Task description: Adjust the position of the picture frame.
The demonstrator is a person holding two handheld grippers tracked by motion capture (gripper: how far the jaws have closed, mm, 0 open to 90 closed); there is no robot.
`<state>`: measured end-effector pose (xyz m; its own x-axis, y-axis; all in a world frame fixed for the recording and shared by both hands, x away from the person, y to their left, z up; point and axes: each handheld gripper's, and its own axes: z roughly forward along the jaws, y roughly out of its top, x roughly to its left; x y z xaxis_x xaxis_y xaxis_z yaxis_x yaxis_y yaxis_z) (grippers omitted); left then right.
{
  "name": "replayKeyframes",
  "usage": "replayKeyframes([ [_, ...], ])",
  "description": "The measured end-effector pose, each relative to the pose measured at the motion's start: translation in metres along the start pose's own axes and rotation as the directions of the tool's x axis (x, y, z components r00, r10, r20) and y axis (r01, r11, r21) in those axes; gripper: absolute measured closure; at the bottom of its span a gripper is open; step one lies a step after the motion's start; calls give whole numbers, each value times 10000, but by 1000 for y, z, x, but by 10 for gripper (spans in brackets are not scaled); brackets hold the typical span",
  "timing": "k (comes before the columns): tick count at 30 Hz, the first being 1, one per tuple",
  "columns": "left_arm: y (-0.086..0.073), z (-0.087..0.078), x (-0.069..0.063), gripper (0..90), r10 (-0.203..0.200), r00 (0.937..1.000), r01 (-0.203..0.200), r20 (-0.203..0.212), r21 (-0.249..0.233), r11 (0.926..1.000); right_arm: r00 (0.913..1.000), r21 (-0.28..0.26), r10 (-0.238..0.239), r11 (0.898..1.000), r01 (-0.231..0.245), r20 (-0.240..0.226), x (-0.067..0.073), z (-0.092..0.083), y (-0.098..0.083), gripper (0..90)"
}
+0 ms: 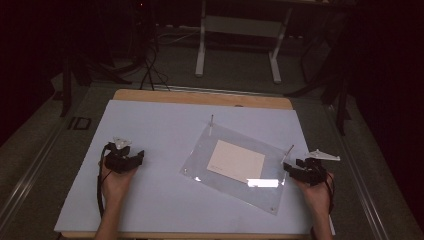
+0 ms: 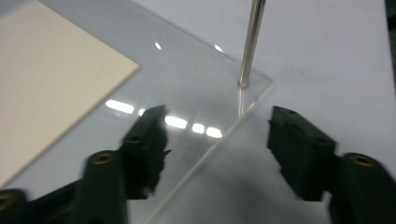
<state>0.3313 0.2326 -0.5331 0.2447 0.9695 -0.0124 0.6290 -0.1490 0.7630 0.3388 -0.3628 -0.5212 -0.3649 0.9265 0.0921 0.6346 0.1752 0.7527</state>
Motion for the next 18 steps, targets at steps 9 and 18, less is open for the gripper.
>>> replayKeyframes([
  [9, 3, -4, -17, 473, 890, 9935, -879, 703, -190, 9959, 9992, -514, -223, 9985, 206, -329, 2, -5, -1, 442],
  [18, 5, 0, -25, 478, 1120, 9877, -1111, 1088, -148, 9937, 9981, -343, -605, 9976, 609, 121, 8, 1, 2, 483],
])
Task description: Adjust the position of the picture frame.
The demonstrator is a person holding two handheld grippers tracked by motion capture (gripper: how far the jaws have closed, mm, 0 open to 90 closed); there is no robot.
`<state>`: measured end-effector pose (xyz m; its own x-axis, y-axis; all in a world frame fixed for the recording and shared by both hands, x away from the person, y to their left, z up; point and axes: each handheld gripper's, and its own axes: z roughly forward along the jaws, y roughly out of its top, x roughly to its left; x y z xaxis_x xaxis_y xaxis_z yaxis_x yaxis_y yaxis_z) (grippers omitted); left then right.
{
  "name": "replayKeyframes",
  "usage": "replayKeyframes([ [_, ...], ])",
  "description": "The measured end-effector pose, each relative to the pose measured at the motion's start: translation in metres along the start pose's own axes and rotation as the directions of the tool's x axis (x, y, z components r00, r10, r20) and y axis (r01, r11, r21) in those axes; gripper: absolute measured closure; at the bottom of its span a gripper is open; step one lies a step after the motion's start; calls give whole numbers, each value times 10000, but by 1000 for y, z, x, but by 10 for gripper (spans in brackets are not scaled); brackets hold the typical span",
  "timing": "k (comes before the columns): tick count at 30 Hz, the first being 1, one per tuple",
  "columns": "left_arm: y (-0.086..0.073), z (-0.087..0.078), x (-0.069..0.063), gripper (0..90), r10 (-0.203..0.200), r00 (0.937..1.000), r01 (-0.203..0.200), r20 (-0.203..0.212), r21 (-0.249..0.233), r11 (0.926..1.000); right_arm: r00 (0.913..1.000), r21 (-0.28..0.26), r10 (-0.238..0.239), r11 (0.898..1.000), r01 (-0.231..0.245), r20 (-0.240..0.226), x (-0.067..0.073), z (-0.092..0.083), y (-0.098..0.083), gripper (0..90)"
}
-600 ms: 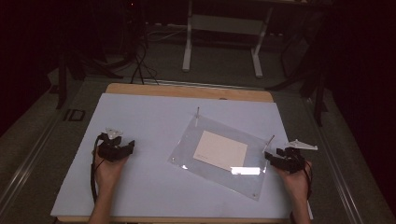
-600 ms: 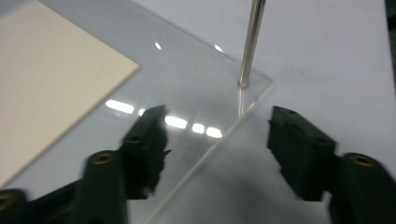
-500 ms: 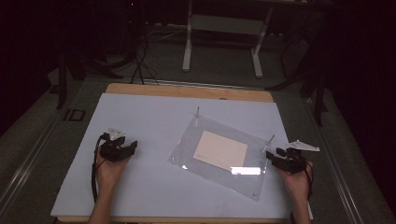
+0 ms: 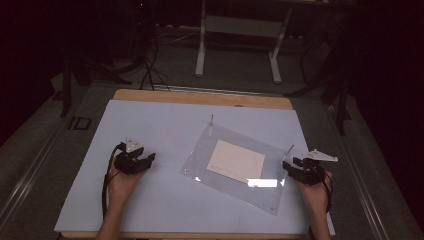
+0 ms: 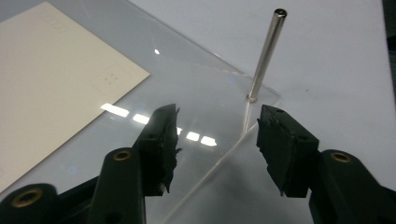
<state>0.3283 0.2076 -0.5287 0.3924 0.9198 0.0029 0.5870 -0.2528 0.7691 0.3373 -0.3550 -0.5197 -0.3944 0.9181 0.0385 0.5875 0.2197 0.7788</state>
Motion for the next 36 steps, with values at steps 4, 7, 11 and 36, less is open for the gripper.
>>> replayKeyframes([
  [4, 1, 2, -4, 486, 220, 9994, -220, 257, 3, 9998, 9997, 25, -3, 10000, 2, 234, 1, -1, 0, 527],
  [7, 3, 5, -6, 486, 209, 9986, -210, 492, 22, 9998, 9990, -190, -82, 9998, 90, 428, 2, -2, 0, 582],
  [11, 6, 6, -12, 487, 443, 9966, -443, 694, -10, 9990, 9976, -163, -162, 9997, 173, 680, 3, 1, 2, 618],
  [36, 62, 59, -33, 491, 846, 9802, -845, 1792, -85, 9964, 9968, -315, 466, 9985, -446, 653, -20, 40, 33, 843],
])
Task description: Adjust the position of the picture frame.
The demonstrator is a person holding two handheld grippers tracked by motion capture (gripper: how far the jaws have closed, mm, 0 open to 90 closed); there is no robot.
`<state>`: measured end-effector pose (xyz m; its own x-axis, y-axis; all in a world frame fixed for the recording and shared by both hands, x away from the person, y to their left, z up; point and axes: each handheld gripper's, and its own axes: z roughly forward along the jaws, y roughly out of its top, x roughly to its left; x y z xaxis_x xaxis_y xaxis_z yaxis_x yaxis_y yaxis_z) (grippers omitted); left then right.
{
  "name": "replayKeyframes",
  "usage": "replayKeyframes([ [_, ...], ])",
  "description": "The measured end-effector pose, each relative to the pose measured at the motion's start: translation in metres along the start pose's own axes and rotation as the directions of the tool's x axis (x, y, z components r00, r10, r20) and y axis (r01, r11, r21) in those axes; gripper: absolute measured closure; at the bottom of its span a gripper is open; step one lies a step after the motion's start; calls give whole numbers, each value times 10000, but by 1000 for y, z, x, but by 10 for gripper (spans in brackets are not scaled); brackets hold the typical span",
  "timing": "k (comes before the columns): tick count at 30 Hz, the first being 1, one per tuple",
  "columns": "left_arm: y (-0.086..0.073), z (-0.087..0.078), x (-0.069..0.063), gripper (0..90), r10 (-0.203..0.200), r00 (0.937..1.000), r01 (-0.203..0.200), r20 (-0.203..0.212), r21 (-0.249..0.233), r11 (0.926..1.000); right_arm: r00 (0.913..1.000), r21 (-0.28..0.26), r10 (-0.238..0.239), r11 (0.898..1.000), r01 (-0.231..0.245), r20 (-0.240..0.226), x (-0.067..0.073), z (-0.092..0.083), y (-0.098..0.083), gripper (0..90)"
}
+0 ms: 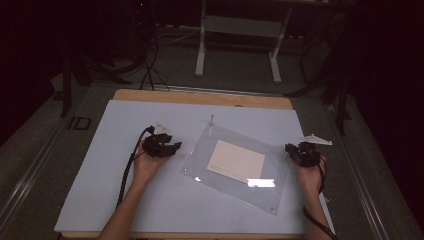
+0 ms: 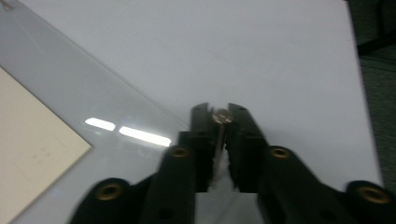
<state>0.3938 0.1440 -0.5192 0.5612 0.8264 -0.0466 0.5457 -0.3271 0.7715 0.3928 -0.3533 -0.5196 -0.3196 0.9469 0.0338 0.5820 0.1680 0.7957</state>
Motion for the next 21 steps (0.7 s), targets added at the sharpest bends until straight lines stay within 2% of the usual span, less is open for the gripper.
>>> replayKeyframes([
  [3, 7, 7, -1, 509, 38, 9999, -38, 106, 27, 10000, 9999, -80, -53, 10000, 54, 115, 2, 1, -1, 848],
  [7, 24, 23, -3, 524, 116, 9995, -113, 292, -132, 9998, 9999, -215, 83, 9997, -81, 80, 2, 1, -2, 849],
  [9, 31, 31, -4, 549, 314, 9986, -309, 423, -124, 9994, 9999, -223, 107, 9997, -105, 93, 3, 1, -2, 849],
  [10, 35, 34, -5, 552, 446, 9983, -445, 374, -20, 9990, 9999, -226, 114, 9997, -111, 90, 3, 1, -2, 849],
  [15, 46, 48, -9, 553, 448, 9979, -442, 469, -134, 9989, 9999, -230, 137, 9996, -135, 75, 2, 1, -2, 848],
  [16, 52, 56, -11, 554, 479, 9976, -477, 503, -69, 9988, 9998, -215, 167, 9996, -166, 62, 2, 1, -2, 848],
  [17, 52, 56, -11, 555, 479, 9976, -477, 503, -69, 9988, 9998, -200, 183, 9996, -182, 58, 2, 1, -2, 847],
  [19, 62, 69, -16, 572, 483, 9979, -480, 421, -95, 9988, 9997, -198, 225, 9996, -224, 40, 2, 1, -2, 846],
  [21, 66, 72, -18, 584, 534, 9977, -531, 409, -70, 9986, 9996, -206, 292, 9994, -292, -15, 1, 1, -2, 845],
])
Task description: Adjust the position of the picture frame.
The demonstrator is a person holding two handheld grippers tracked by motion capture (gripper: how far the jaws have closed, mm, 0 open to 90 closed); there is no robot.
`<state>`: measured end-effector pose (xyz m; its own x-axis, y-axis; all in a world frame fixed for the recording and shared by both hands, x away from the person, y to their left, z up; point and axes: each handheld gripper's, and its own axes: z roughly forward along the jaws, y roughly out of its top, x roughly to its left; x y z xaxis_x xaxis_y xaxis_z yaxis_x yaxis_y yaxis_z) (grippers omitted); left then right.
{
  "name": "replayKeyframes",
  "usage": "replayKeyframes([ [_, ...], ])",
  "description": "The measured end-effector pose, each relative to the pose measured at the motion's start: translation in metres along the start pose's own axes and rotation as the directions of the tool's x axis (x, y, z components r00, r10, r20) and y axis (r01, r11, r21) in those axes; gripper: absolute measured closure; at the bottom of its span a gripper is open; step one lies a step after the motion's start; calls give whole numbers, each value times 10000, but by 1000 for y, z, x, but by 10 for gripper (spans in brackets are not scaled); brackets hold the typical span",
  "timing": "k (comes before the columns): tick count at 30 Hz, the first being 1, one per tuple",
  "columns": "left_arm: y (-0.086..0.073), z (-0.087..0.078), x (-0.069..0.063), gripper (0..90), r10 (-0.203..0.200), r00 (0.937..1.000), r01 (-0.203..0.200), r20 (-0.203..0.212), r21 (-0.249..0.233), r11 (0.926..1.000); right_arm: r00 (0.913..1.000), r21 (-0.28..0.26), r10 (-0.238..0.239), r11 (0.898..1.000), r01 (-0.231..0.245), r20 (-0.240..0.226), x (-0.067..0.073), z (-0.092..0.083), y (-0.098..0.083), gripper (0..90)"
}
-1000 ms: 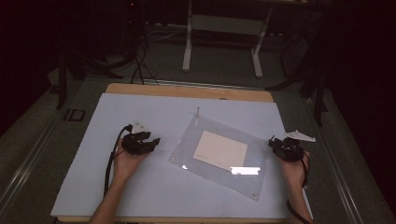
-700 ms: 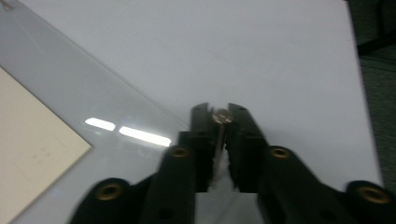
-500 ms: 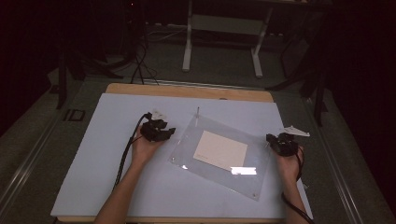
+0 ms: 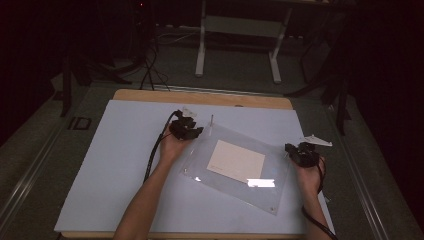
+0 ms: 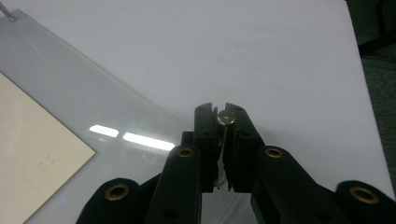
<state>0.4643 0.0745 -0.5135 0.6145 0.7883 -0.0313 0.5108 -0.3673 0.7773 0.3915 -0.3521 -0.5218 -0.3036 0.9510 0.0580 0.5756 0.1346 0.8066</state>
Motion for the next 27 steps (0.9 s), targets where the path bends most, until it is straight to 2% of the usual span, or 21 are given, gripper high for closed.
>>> replayKeyframes([
  [1, 9, 6, -3, 588, 28, 9999, -27, 113, -88, 10000, 10000, 14, 24, 10000, -24, -41, 0, 0, 0, 844],
  [4, 20, 14, -6, 597, -144, 9994, 153, 329, -267, 9995, 9999, 4, 73, 10000, -73, -116, -1, 0, 0, 841],
  [7, 26, 23, -8, 635, -111, 9995, 119, 299, -281, 9995, 9997, 35, 128, 9999, -127, -213, -2, 0, 0, 840],
  [10, 31, 33, -10, 641, -245, 9992, 251, 304, -197, 9995, 9996, 95, 146, 9999, -143, -231, -2, 0, 1, 839],
  [12, 33, 41, -13, 654, -314, 9993, 314, 214, 22, 9995, 9996, 81, 151, 9999, -149, -253, -3, 0, 1, 838],
  [14, 33, 49, -14, 689, -633, 9979, 629, 116, 303, 9976, 9994, 23, 177, 9998, -176, -313, -3, 0, 0, 834],
  [16, 33, 53, -15, 718, -851, 9963, 847, 97, 346, 9958, 9995, -42, 167, 9998, -169, -275, -3, 0, -2, 828],
  [18, 33, 55, -16, 737, -777, 9970, 776, -10, 438, 9960, 9997, 11, 114, 9999, -114, -209, -2, 1, -2, 820],
  [19, 33, 56, -16, 773, -743, 9970, 756, -235, 591, 9954, 9999, 182, -155, 9997, 156, -60, 0, 3, -5, 805],
  [20, 33, 56, -14, 817, -779, 9967, 792, -232, 601, 9950, 9998, 194, -181, 9996, 181, -9, 1, 3, -6, 805],
  [22, 32, 58, -12, 814, -894, 9960, 897, -93, 542, 9945, 10000, 220, -78, 9997, 78, -20, 1, 4, -7, 807],
  [27, 30, 64, -12, 785, -1028, 9947, 1031, -81, 528, 9933, 10000, 376, -4, 9993, 4, -4, 0, 5, -8, 815],
])
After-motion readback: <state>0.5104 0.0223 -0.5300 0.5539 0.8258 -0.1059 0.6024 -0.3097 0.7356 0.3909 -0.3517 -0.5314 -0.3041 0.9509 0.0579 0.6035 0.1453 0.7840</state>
